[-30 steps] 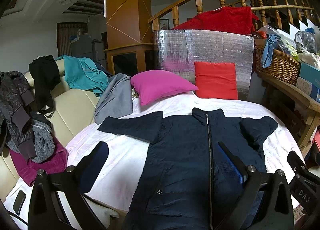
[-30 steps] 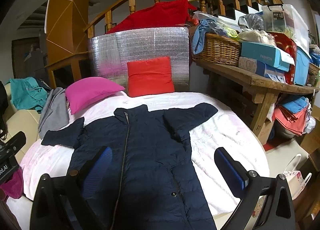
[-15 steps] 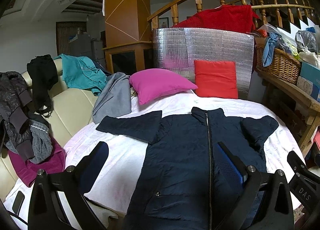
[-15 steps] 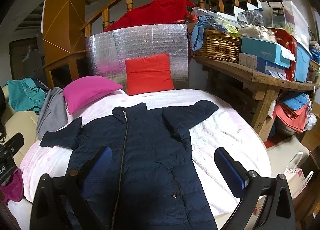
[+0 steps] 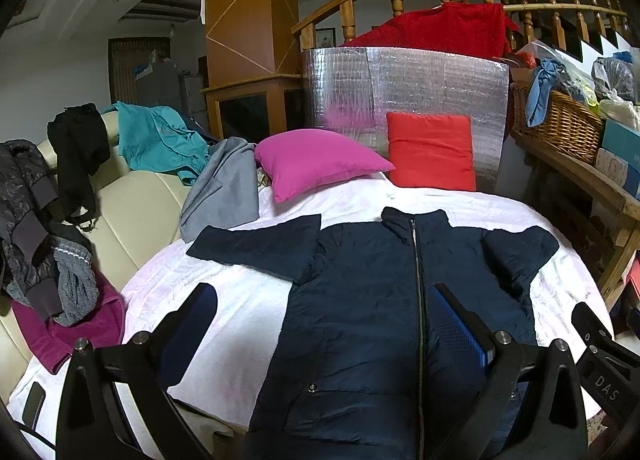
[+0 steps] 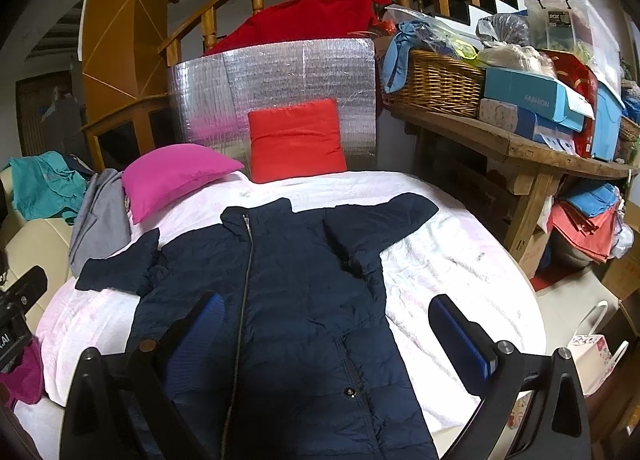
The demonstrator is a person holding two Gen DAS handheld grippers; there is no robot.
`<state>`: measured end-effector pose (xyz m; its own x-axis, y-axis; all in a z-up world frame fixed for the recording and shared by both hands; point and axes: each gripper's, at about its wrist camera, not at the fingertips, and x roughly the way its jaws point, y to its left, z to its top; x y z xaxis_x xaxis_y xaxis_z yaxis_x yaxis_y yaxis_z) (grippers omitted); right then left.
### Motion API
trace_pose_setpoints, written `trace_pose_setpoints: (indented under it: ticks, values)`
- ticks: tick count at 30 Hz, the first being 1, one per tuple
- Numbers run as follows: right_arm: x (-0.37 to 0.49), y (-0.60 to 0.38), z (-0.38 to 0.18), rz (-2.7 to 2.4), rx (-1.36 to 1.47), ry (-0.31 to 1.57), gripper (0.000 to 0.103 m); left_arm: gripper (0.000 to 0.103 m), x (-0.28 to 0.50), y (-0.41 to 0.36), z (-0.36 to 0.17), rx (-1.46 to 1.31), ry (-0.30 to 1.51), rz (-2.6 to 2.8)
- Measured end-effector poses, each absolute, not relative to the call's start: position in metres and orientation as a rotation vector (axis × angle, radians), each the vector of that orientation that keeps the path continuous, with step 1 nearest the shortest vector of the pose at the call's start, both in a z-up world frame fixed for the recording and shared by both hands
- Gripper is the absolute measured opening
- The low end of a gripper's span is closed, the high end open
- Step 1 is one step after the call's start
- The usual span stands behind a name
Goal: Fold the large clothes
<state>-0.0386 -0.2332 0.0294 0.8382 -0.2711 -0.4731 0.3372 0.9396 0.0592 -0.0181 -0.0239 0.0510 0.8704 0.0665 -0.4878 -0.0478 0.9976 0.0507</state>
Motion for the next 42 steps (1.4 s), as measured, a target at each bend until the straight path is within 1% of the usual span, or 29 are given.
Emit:
trace_pose_setpoints:
  ticks: [5, 7, 11, 16, 22, 25, 29, 33, 37, 39, 41, 42]
  values:
    - [-0.033, -0.237, 0.024, -0.317, 0.145, 0.488, 0.103, 0.103, -0.009, -0.026, 0.042, 0.027, 0.534, 0.043]
    - [-0.029, -0.243, 0.021, -0.295, 0.161, 0.493, 0.103, 0.103, 0.0, -0.029, 0.033, 0.012, 0.57, 0.014]
    - [-0.018, -0.269, 0.011, -0.242, 0.199, 0.484, 0.103, 0.103, 0.024, -0.047, -0.008, 0.012, 0.683, -0.066]
    - [0.004, -0.339, -0.012, -0.195, 0.363, 0.501, 0.103, 0.103, 0.045, -0.065, -0.058, 0.085, 0.753, -0.082]
    - [0.028, -0.429, -0.062, -0.225, 0.617, 0.613, 0.103, 0.103, 0.058, -0.063, -0.098, 0.134, 0.776, -0.035]
    - [0.027, -0.447, -0.079, -0.229, 0.702, 0.613, 0.103, 0.103, 0.061, -0.061, -0.11, 0.144, 0.798, -0.036]
    - [0.036, -0.453, -0.095, -0.195, 0.705, 0.635, 0.103, 0.103, 0.066, -0.061, -0.129, 0.138, 0.845, -0.052]
    - [0.052, -0.462, -0.108, -0.129, 0.754, 0.602, 0.103, 0.103, 0.061, -0.055, -0.126, 0.08, 0.812, -0.098]
    - [0.077, -0.481, -0.124, -0.076, 0.851, 0.58, 0.097, 0.103, 0.058, -0.037, -0.124, -0.068, 0.779, -0.144]
    - [0.089, -0.488, -0.13, -0.069, 0.872, 0.585, 0.091, 0.103, 0.06, -0.027, -0.126, -0.144, 0.78, -0.147]
    - [0.106, -0.495, -0.136, -0.057, 0.888, 0.593, 0.076, 0.103, 0.059, -0.021, -0.128, -0.198, 0.769, -0.134]
    - [0.113, -0.499, -0.138, -0.05, 0.901, 0.587, 0.073, 0.103, 0.06, -0.02, -0.13, -0.208, 0.762, -0.126]
